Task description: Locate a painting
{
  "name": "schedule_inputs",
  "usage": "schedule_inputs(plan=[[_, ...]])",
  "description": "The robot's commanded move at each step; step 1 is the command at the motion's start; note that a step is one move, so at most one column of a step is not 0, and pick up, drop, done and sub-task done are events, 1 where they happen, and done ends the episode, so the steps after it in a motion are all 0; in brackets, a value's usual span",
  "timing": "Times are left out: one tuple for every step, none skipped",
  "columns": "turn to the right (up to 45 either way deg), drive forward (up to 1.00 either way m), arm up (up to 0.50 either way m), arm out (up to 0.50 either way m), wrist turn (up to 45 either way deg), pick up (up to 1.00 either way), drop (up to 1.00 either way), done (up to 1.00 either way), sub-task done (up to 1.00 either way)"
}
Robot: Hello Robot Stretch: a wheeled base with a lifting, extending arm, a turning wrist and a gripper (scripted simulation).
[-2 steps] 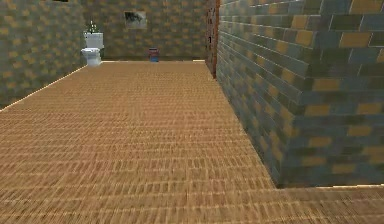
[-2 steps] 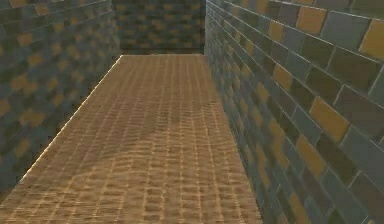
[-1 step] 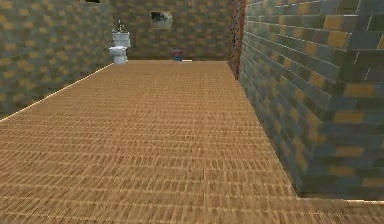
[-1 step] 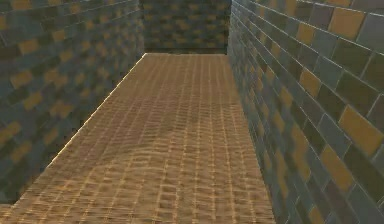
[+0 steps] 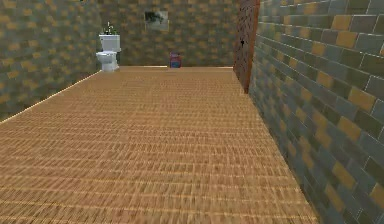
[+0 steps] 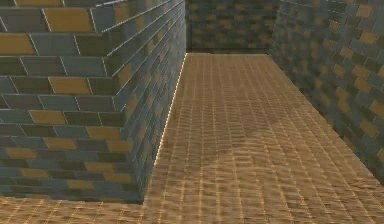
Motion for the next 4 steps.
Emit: schedule_inputs(plan=[[0.0,1.00,0.00,0.00,0.0,0.00,0.00,0.00,0.00],[0.0,1.00,0.00,0.00,0.0,0.00,0.00,0.00,0.00],[0.0,1.00,0.00,0.00,0.0,0.00,0.00,0.00,0.00],[0.0,1.00,0.00,0.00,0.0,0.00,0.00,0.00,0.00]])
